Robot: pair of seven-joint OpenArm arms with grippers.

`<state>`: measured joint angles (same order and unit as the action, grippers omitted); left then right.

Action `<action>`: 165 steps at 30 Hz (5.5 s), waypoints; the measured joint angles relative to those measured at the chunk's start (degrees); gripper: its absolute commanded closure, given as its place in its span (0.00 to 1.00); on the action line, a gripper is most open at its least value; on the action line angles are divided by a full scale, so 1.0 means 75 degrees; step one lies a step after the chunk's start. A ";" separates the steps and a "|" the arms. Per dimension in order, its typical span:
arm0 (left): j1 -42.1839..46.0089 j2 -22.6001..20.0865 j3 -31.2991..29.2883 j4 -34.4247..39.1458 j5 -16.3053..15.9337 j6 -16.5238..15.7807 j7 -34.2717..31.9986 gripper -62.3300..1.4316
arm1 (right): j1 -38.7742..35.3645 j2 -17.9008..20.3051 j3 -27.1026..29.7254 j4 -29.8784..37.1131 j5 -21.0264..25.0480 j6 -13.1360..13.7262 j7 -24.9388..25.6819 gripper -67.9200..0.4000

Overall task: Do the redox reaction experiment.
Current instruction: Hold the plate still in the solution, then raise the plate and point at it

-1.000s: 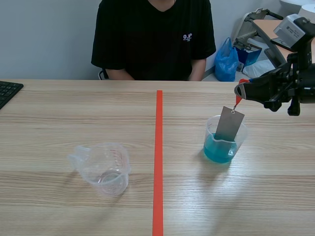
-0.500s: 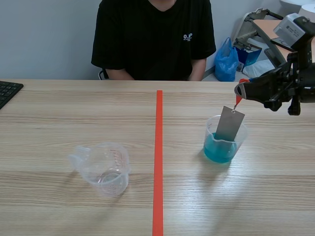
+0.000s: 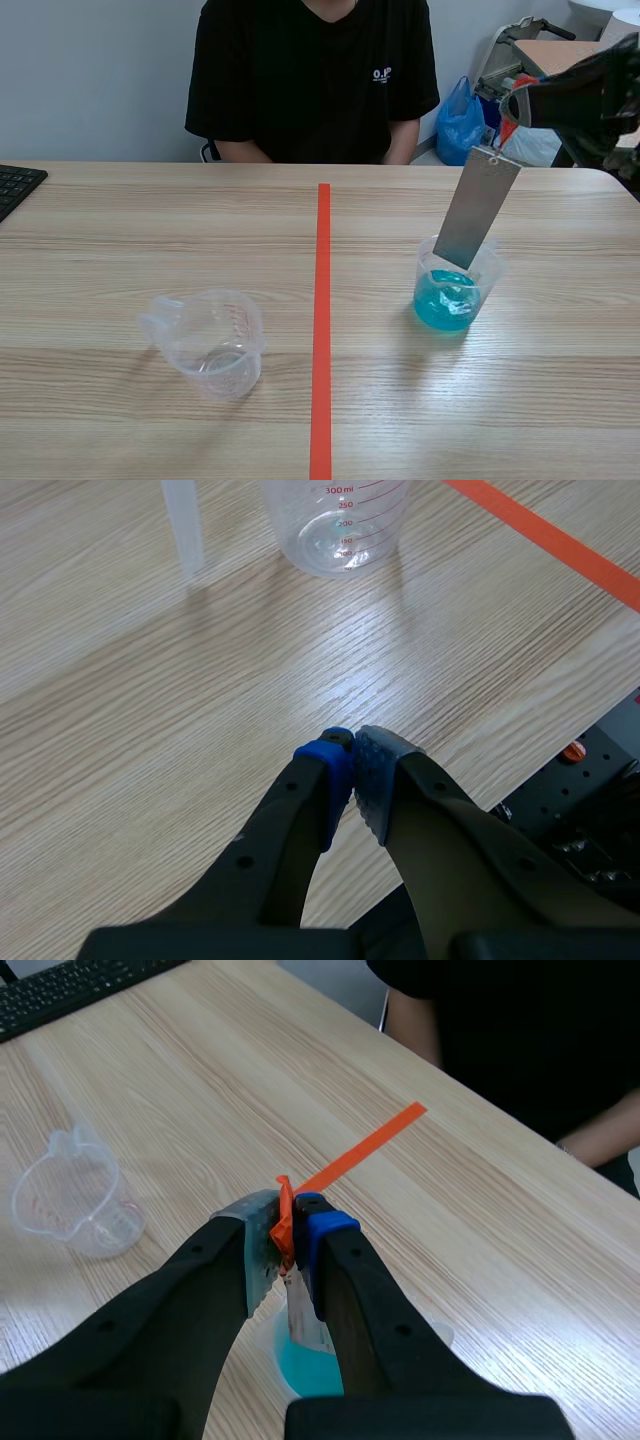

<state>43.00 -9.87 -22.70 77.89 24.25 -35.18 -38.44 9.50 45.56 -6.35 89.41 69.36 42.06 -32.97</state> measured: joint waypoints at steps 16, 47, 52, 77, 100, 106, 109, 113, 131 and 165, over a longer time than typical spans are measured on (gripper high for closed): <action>0.0000 -0.0073 0.0000 0.0000 -0.0009 0.0000 0.0000 0.92 | 0.0000 0.0493 0.0959 0.0807 0.1440 0.0000 -0.1011 0.97; -0.4237 -0.1918 0.0332 -0.1195 -0.1536 -0.0615 0.2215 0.92 | 0.0000 0.0490 0.1355 0.0883 0.1848 0.0000 -0.1448 0.97; -0.5724 -0.1909 0.1276 -0.2040 -0.1588 -0.0615 0.2882 0.92 | 0.0000 0.0490 0.1355 0.0883 0.1848 0.0000 -0.1448 0.97; -0.9914 0.0405 0.4969 -0.4963 -0.3118 -0.0615 0.4919 0.92 | 0.0000 0.0490 0.1355 0.0883 0.1848 0.0000 -0.1478 0.97; -1.0002 0.1480 0.6132 -0.4980 -0.4806 -0.0618 0.6094 0.92 | 0.0000 0.0490 0.1355 0.0883 0.1848 0.0000 -0.1478 0.97; -1.0197 0.1550 0.6132 -0.4980 -0.5776 -0.0618 0.6612 0.92 | 0.0000 0.0490 0.1355 0.0883 0.1848 0.0000 -0.1478 0.97; -1.0308 0.1571 0.6132 -0.4980 -0.6269 -0.0618 0.7207 0.92 | 0.0000 0.0490 0.1355 0.0883 0.1848 0.0000 -0.1478 0.97; -1.0328 0.1655 0.6132 -0.4980 -0.6577 -0.0618 0.7257 0.92 | 0.0000 0.0490 0.1355 0.0883 0.1848 0.0000 -0.1478 0.97; -1.0375 0.1996 0.6132 -0.4980 -0.6586 -0.0618 0.6519 0.92 | 0.0000 0.0490 0.1352 0.0883 0.1848 0.0000 -0.1478 0.97; -1.0372 0.1993 0.6132 -0.4980 -0.6181 -0.0618 0.6455 0.92 | 0.0000 0.0490 0.1352 0.0883 0.1848 0.0000 -0.1478 0.97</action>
<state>-34.79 5.08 23.29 40.53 -22.11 -39.81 9.98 9.50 49.23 3.79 96.03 83.22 42.06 -44.05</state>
